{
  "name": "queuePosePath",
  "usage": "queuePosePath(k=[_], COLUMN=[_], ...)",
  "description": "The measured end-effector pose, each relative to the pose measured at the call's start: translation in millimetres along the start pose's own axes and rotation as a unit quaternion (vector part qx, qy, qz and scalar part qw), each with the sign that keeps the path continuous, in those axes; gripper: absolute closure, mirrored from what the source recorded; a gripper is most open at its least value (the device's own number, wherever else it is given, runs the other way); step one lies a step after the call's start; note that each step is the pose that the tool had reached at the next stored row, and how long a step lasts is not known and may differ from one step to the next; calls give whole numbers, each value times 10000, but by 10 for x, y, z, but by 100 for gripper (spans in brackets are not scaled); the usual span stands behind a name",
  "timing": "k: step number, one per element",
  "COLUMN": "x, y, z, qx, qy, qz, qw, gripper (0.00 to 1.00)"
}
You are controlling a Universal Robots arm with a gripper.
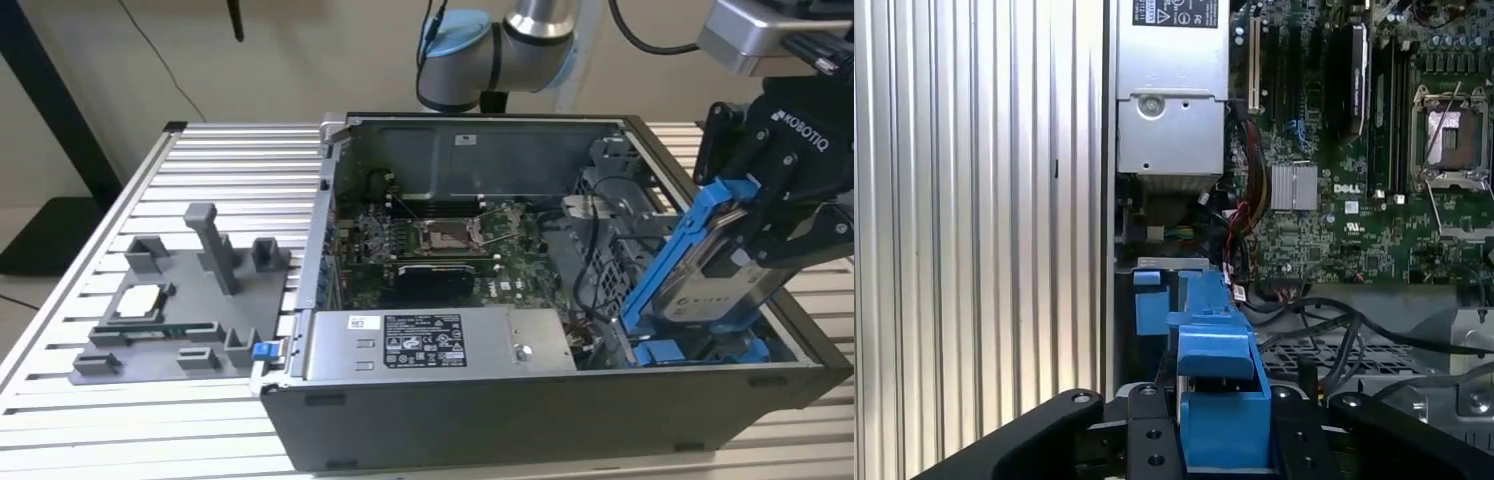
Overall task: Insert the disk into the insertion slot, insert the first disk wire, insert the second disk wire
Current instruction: 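Insert the disk into the insertion slot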
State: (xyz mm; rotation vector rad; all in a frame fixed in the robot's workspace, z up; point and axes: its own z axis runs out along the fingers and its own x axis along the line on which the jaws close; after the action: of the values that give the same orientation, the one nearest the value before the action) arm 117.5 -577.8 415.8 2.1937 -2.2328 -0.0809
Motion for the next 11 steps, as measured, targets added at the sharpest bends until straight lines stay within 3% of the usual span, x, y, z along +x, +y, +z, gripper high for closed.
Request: queuePosePath(k=[11], x=[2], y=[-17], z=[63], qx=[0], qy=[-14], qz=[-1], qw=[10000], gripper=[100])
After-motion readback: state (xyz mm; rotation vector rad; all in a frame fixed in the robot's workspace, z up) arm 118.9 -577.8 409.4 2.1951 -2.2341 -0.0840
